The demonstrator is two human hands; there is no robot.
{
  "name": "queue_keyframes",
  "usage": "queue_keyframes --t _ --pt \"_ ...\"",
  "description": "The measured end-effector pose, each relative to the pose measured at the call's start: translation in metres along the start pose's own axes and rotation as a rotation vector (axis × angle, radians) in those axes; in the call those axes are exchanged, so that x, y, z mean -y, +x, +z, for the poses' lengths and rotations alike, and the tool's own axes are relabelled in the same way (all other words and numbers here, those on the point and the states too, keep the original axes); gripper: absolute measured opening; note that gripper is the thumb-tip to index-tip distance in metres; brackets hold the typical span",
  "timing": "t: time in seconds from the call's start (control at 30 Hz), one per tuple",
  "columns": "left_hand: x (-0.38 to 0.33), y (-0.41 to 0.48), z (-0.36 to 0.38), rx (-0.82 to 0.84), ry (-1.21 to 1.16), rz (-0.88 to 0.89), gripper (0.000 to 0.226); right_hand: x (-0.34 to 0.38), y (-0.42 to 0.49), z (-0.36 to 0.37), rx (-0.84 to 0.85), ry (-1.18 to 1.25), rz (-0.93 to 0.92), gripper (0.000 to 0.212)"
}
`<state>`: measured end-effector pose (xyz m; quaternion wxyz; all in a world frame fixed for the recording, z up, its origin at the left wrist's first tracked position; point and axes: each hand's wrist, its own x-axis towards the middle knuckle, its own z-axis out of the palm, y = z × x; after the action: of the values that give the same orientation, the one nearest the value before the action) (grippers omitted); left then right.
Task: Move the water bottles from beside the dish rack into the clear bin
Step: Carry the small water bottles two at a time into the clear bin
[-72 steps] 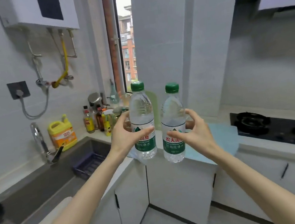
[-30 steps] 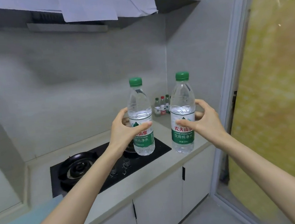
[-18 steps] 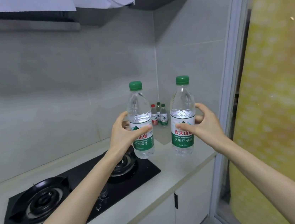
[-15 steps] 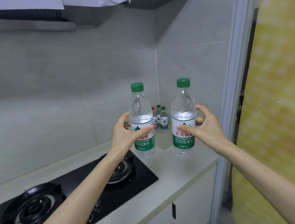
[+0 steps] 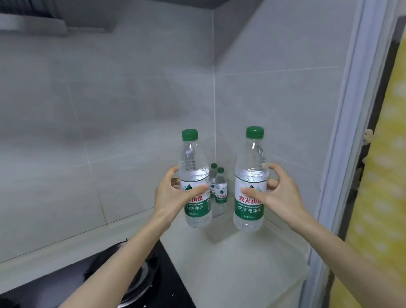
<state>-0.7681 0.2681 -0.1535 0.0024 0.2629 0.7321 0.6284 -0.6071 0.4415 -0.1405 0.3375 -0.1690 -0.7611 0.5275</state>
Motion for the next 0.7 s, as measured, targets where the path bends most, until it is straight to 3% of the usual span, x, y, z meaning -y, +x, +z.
queue_keyframes --t 0.23,0.53,0.7 --pt "0.055 0.093 0.049 0.01 0.021 -0.017 0.075 -0.05 0.094 0.0 0.01 -0.058 0.013 0.063" --pt "0.119 0.204 0.107 -0.025 0.003 -0.105 0.065 -0.114 0.223 0.021 0.087 -0.166 0.05 0.061" --pt "0.162 0.248 0.131 -0.085 0.048 -0.203 0.07 -0.16 0.276 0.048 0.132 -0.182 0.106 0.063"
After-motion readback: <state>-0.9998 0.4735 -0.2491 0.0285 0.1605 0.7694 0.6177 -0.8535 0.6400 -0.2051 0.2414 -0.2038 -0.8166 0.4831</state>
